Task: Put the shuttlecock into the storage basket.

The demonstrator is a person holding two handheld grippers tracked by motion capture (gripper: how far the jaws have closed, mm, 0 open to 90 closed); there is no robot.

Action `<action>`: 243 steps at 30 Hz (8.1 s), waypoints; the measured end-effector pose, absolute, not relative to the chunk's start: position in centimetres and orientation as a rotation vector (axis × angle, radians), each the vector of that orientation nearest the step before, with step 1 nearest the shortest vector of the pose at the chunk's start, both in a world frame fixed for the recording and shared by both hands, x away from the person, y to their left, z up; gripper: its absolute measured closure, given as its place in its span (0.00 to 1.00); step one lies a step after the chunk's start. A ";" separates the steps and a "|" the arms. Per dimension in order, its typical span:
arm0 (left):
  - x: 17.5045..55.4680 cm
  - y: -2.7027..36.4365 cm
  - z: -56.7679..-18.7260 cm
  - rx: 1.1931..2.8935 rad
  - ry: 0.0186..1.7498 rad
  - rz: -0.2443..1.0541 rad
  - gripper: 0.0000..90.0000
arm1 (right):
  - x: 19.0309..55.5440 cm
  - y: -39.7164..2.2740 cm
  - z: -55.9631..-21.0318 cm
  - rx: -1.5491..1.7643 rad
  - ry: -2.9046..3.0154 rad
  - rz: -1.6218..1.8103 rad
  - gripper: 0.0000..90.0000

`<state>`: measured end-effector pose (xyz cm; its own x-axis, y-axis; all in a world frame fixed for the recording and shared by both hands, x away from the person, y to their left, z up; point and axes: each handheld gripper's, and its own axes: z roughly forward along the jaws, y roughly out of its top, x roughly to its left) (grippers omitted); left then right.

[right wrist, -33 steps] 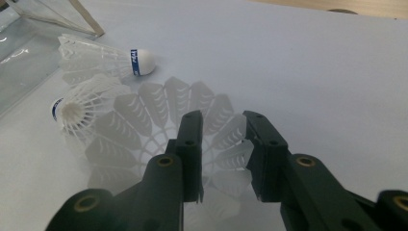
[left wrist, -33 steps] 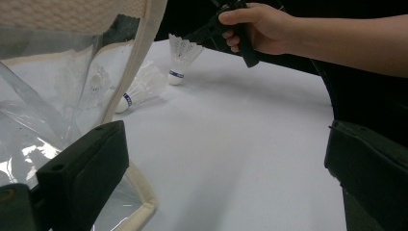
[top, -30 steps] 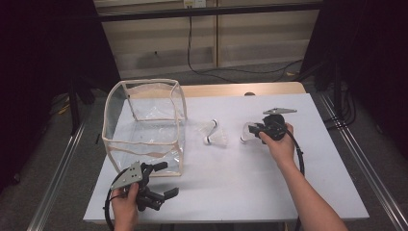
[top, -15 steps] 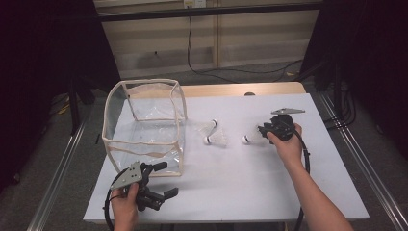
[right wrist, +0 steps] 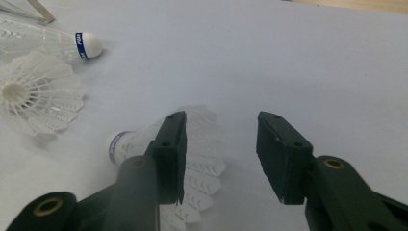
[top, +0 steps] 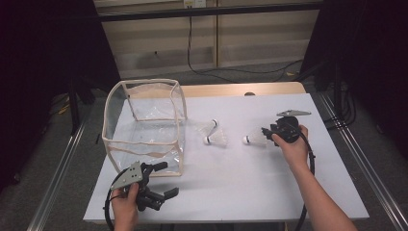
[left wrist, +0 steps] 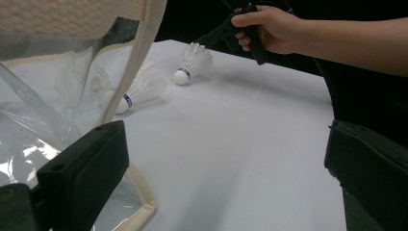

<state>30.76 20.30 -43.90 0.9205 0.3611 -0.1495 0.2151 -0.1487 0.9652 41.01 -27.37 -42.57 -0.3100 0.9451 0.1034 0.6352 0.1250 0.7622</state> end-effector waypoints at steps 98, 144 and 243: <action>30.6 20.6 -43.6 1.720 0.432 0.148 0.02 | 39.3 -25.4 -43.0 1.574 2.149 1.219 0.87; 30.7 20.4 -43.7 1.723 0.429 0.136 0.02 | 40.4 -23.2 -41.3 1.462 2.155 1.362 1.00; 30.7 20.4 -43.9 1.731 0.431 0.125 0.02 | 41.7 -18.7 -42.4 1.389 2.233 1.417 1.00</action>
<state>30.72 20.39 -43.91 0.9236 0.3516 -0.1528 0.2151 -0.1456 0.9657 41.74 -18.71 -42.35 -0.5584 0.7638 0.3237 0.6182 0.1230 0.7763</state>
